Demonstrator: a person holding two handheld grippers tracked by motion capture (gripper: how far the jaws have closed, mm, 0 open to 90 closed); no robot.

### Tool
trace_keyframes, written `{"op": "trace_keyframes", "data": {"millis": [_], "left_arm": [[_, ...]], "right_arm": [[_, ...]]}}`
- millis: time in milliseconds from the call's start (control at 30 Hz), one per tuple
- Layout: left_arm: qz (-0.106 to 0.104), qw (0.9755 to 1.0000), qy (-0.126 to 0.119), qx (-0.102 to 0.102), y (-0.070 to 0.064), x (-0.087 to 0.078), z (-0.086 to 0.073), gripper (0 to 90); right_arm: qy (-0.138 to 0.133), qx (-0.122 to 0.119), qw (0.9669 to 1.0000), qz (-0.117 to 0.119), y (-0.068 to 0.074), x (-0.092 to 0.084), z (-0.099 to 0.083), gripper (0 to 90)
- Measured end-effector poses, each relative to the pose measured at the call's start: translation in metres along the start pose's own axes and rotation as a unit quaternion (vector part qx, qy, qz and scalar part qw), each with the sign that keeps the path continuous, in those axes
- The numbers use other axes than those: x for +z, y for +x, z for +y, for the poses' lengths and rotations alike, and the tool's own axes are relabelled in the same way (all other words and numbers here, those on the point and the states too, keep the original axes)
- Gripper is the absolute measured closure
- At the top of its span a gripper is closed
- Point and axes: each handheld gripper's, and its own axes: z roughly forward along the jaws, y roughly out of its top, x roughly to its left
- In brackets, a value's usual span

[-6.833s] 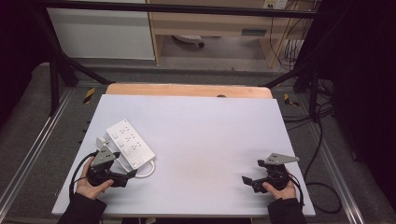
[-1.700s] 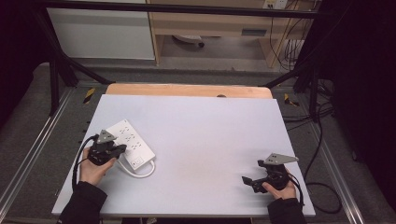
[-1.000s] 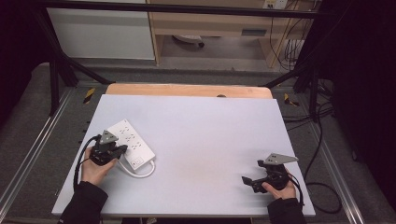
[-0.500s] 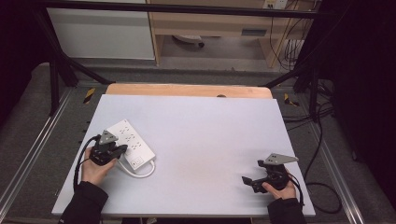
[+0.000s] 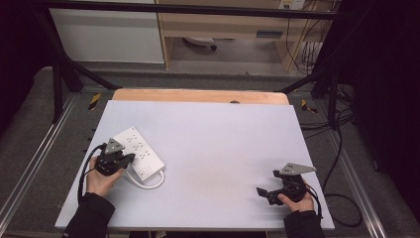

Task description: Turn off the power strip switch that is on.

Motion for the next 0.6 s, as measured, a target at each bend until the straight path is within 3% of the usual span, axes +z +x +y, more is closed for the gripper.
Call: {"op": "trace_keyframes", "data": {"millis": [300, 333, 400, 500, 600], "left_arm": [[-0.003, 1.0000, -0.003, -0.002, 0.0016, 0.0007, -0.0010, 89.9], [0.001, 1.0000, 0.003, 0.001, 0.0014, 0.0013, -0.0009, 89.9], [0.031, 0.9994, 0.005, 0.010, 0.0018, 0.0020, -0.0017, 89.9], [0.010, 0.9999, -0.008, -0.005, 0.0073, 0.0015, -0.0049, 89.9], [0.013, 0.9999, -0.007, -0.001, 0.0065, 0.0015, -0.0047, 89.9]], "right_arm": [[0.000, 0.001, 1.0000, 0.000, 0.0003, -0.0002, 0.0001, 1.6], [0.000, 0.001, 1.0000, 0.000, 0.0003, -0.0002, 0.0001, 1.6], [0.000, 0.001, 1.0000, 0.000, 0.0004, -0.0002, 0.0001, 1.6], [-0.001, 0.000, 1.0000, 0.000, 0.0000, -0.0003, 0.0001, 1.6], [-0.001, 0.002, 1.0000, 0.000, 0.0000, -0.0003, 0.0001, 1.6]]}}
